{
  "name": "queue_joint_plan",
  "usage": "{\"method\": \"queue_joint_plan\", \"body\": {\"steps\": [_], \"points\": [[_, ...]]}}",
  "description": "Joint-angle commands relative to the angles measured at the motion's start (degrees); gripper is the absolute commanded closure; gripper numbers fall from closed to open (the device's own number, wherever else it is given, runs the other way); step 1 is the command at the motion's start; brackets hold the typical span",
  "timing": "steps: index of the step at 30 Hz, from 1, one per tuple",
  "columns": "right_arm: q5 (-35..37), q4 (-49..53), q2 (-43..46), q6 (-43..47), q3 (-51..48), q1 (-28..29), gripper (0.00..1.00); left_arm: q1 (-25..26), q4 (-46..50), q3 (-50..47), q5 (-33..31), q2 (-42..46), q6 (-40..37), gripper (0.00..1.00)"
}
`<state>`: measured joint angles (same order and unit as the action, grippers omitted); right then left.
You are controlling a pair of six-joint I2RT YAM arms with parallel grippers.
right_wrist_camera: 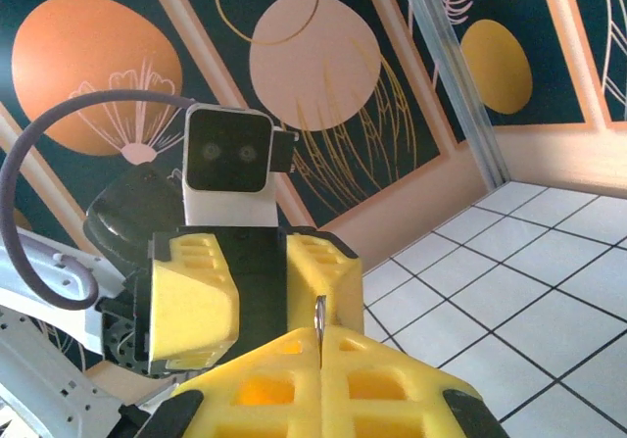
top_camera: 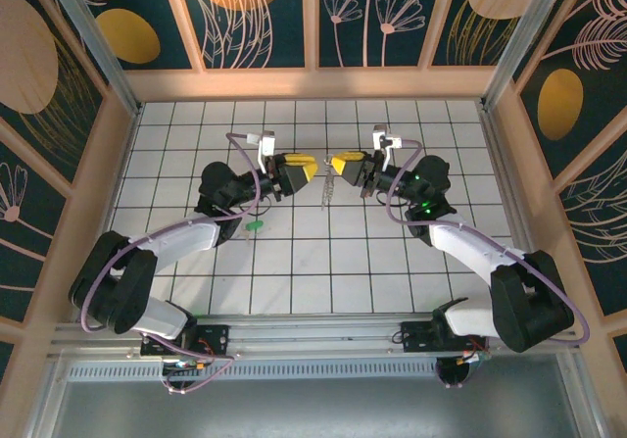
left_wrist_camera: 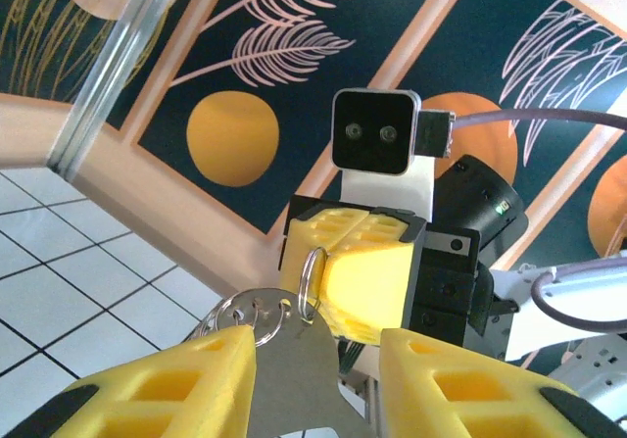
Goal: Put the keys on the keyring
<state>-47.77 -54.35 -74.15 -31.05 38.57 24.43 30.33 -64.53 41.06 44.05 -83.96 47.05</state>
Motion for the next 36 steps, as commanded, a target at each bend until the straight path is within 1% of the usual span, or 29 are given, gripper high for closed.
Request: {"method": "queue_joint_plan", "body": {"steps": [1, 16, 24, 30, 36], "points": [[-1.76, -4.89, -0.14, -1.34, 1.11, 0.27, 1.0, 0.08, -3.95, 2.02, 2.62, -0.32, 1.14, 0.62], [-2.17, -4.91, -1.97, -1.08, 2.39, 2.44, 1.0, 0.52, -4.1, 2.98, 2.89, -0.94, 1.03, 0.63], [-1.4, -2.61, 0.44, 0.37, 1.3, 1.53, 1.0, 0.5, -0.48, 0.85, -2.08, 1.91, -2.59, 0.62], [-2.26, -3.46, 0.94, -0.65, 1.59, 1.67, 1.0, 0.52, -0.64, 1.15, -1.38, 1.02, -2.36, 0.62], [-2.37, -3.31, 0.7, -0.5, 2.32, 2.3, 1.0, 0.54, -1.7, 2.09, 0.69, -0.47, -1.32, 0.62]]}}
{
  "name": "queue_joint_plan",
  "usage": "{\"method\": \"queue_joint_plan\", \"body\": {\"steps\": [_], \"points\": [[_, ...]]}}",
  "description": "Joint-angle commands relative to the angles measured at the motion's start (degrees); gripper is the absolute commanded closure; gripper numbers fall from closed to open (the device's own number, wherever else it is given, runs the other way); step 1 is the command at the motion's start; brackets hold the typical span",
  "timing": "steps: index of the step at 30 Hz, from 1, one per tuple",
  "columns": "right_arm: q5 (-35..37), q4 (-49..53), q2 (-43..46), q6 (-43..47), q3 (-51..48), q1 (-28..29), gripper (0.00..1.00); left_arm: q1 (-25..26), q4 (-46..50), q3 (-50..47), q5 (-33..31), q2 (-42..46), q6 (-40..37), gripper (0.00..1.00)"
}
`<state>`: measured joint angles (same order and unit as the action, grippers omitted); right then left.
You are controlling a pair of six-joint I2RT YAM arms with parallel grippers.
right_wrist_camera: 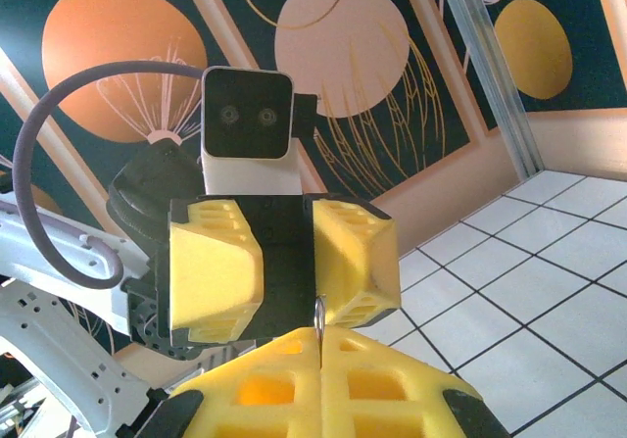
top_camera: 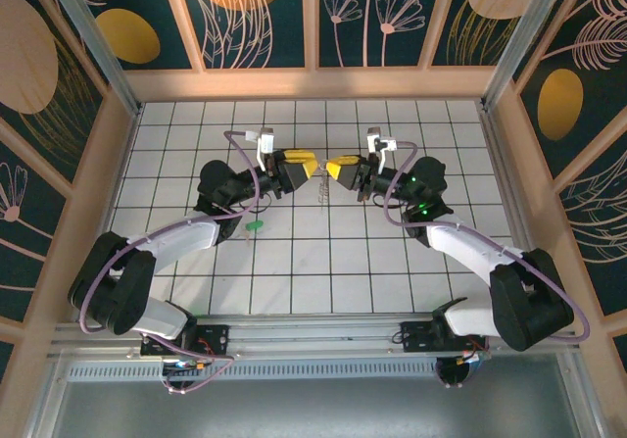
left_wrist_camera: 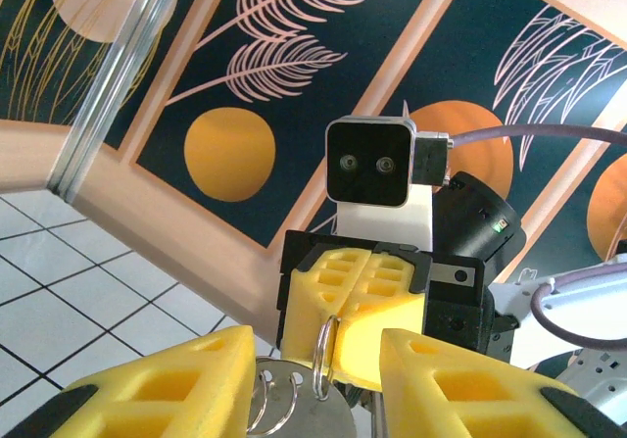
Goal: Put the keys on the keyring
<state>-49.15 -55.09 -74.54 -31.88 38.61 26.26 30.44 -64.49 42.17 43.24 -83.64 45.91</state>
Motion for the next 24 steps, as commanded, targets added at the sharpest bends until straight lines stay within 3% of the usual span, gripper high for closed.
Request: {"method": "queue_joint_plan", "body": {"steps": [1, 17, 24], "points": [[-0.99, -2.65, 0.92, 0.33, 2.34, 0.67, 1.0, 0.43, -2.48, 1.03, 1.94, -1.06, 0.22, 0.62], [-0.98, -2.93, -1.13, 0.34, 3.14, 1.44, 1.0, 1.03, -3.62, 2.38, 3.71, -2.19, 0.75, 0.63], [-0.77, -2.48, -1.13, 0.67, 2.76, 1.49, 1.0, 1.07, -3.82, 2.24, 2.99, -1.97, 0.41, 0.72]]}}
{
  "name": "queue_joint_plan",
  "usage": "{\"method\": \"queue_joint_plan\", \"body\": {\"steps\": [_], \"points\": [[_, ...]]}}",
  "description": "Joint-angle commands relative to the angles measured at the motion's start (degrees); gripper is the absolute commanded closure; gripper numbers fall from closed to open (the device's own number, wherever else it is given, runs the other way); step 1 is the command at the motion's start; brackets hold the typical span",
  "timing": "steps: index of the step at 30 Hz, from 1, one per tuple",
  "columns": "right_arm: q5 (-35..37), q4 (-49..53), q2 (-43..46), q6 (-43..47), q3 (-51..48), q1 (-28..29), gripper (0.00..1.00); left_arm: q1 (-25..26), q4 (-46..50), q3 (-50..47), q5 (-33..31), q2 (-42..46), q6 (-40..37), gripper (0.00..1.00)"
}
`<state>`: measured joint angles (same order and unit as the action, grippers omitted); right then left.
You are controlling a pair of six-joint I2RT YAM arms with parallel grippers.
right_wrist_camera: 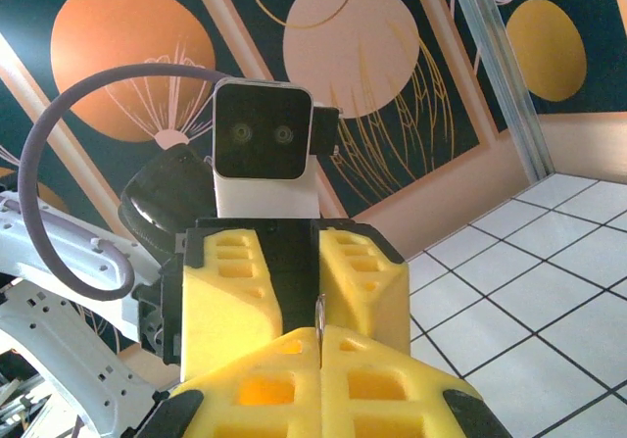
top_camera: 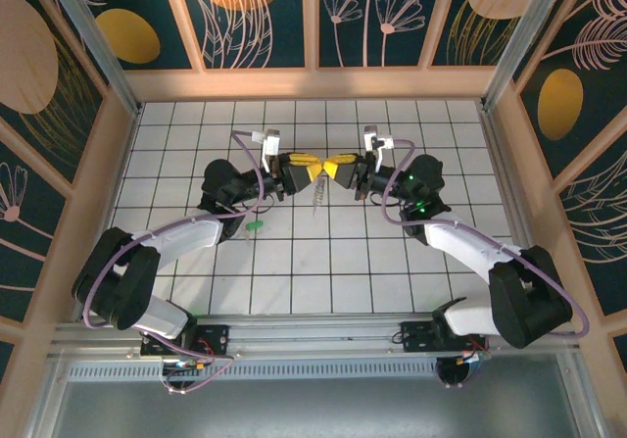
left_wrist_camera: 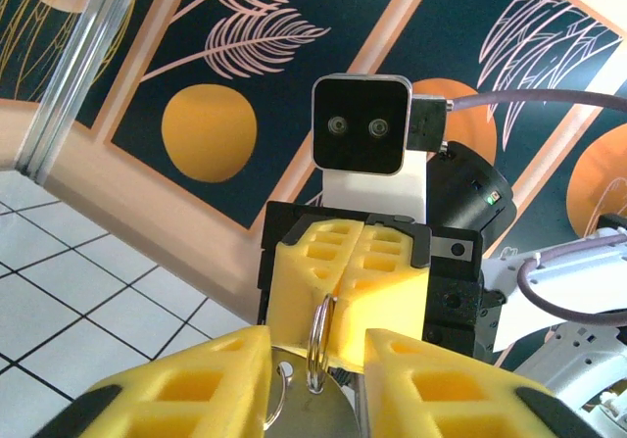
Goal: Put the keys on the keyring
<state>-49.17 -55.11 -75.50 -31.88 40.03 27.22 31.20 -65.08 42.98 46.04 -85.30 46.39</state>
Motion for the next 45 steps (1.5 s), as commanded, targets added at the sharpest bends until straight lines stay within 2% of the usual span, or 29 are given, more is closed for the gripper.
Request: {"method": "queue_joint_plan", "body": {"steps": [1, 9, 15, 18, 21, 24, 29, 34, 39, 45], "points": [[-0.75, -2.37, -0.17, 0.68, 1.35, 0.48, 1.0, 0.28, -3.22, 1.48, 0.11, -0.31, -0.07, 0.72], [-0.93, -1.84, -0.17, 1.03, 1.08, 0.52, 1.0, 0.33, -3.49, 1.67, -0.01, -0.62, -0.07, 0.86], [-1.02, -1.26, -0.22, 1.36, 1.38, 0.48, 1.0, 0.43, -4.08, 2.21, 0.61, -1.44, 0.34, 1.0], [-1.07, -0.08, 0.06, 1.88, 1.78, 0.27, 1.0, 0.4, -3.95, 2.52, 1.11, -1.8, -0.01, 1.0], [0.88, 3.04, 1.74, 3.08, 1.43, -1.41, 0.67, 0.44, -2.72, 2.85, 1.18, -1.73, -1.54, 1.0], [2.46, 4.58, 5.09, 2.96, -1.07, -4.63, 0.52, 0.44, 0.62, 3.5, 2.0, -0.91, -4.85, 1.0], [4.47, 6.74, 11.51, 2.78, -6.65, -9.61, 0.47, 0.44, 10.37, 5.54, 4.5, 1.38, -14.4, 1.0], [4.41, 10.77, 15.08, 4.57, -9.34, -10.59, 0.45, 0.44, 20.97, 8.74, 7.67, 2.42, -24.62, 1.0], [-1.19, 11.95, 15.07, 5.95, -9.49, -10.61, 0.45, 0.44, 31.2, 12.39, 11.49, 2.11, -31.96, 1.0], [-6.96, 13.83, 13.85, 8.3, -6.82, -8.71, 0.46, 0.44, 36.38, 15.96, 14.74, 1.1, -34.43, 1.0]]}}
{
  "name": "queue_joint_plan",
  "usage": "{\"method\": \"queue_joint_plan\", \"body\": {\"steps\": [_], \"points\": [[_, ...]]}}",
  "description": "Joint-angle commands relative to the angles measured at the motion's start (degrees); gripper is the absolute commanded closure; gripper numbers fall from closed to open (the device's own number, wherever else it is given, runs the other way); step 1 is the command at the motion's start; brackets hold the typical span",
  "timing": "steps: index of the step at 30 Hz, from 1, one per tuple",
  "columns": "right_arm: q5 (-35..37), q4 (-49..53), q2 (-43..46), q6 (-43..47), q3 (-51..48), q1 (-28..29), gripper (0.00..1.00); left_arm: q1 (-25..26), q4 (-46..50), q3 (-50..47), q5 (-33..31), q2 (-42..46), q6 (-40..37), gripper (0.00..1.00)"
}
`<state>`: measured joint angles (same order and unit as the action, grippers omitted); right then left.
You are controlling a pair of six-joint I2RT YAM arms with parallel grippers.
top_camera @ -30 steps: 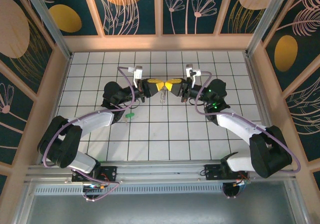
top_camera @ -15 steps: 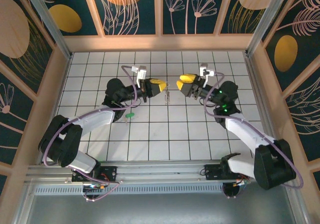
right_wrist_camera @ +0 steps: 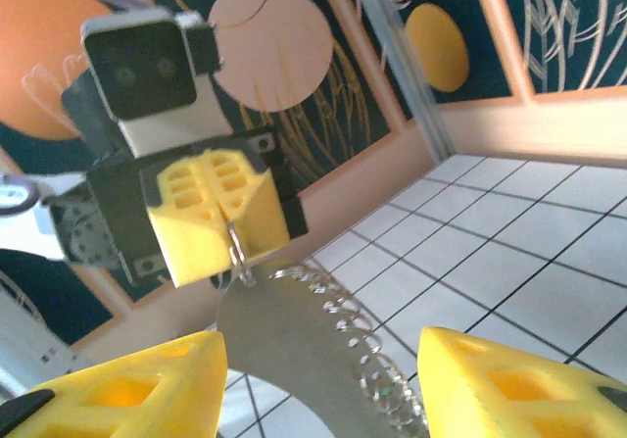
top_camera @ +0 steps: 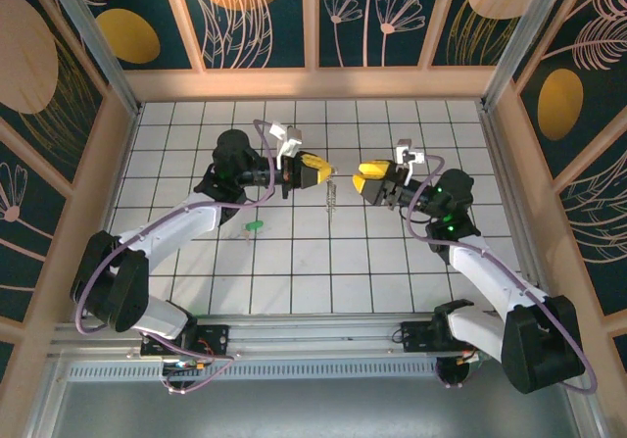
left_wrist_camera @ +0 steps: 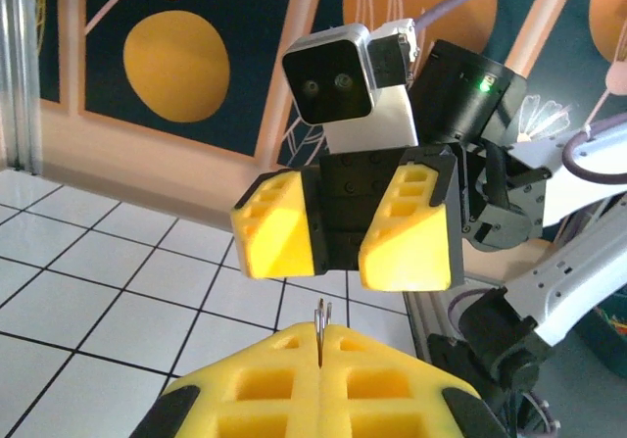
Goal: Put the keys on the keyring
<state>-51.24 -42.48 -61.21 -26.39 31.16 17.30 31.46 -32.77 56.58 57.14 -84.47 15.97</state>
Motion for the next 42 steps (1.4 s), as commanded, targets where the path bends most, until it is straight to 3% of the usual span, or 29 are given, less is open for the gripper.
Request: {"method": "queue_joint_plan", "body": {"steps": [1, 19, 22, 30, 35, 36, 39, 42], "points": [[-5.08, 1.94, -0.78, 3.44, 2.63, 1.69, 0.46, 0.18, 4.42, 2.56, 3.99, 0.02, -4.14, 1.0], [-6.77, 2.34, -6.36, 5.47, 8.12, 5.3, 0.62, 0.25, 8.75, 4.77, 6.49, -1.92, -5.94, 1.0], [-6.78, 2.32, -6.73, 5.52, 8.48, 5.73, 0.69, 0.34, 8.6, 4.86, 6.58, -2.18, -5.69, 1.0], [-6.38, 2.76, -6.82, 6.22, 8.38, 6.01, 1.0, 0.61, 8.3, 4.95, 6.88, -2.54, -5.42, 1.0], [-5.26, 2.67, -6.4, 6.4, 8.06, 5.93, 1.0, 0.7, 7.35, 4.62, 5.14, -2.49, -4.28, 1.0], [-4.67, 2.65, -6.34, 6.35, 7.95, 5.87, 1.0, 0.7, 6.77, 4.44, 3.9, -2.3, -3.61, 0.99], [-2.23, 1.55, -5.79, 5.9, 7.12, 5.56, 1.0, 0.7, 3.88, 2.82, -2.15, -0.92, -0.92, 0.78], [-0.85, -1.35, -5.3, 3.89, 5.79, 4.64, 1.0, 0.71, -2.68, -0.28, -8.39, 1.09, 3.72, 0.68]]}}
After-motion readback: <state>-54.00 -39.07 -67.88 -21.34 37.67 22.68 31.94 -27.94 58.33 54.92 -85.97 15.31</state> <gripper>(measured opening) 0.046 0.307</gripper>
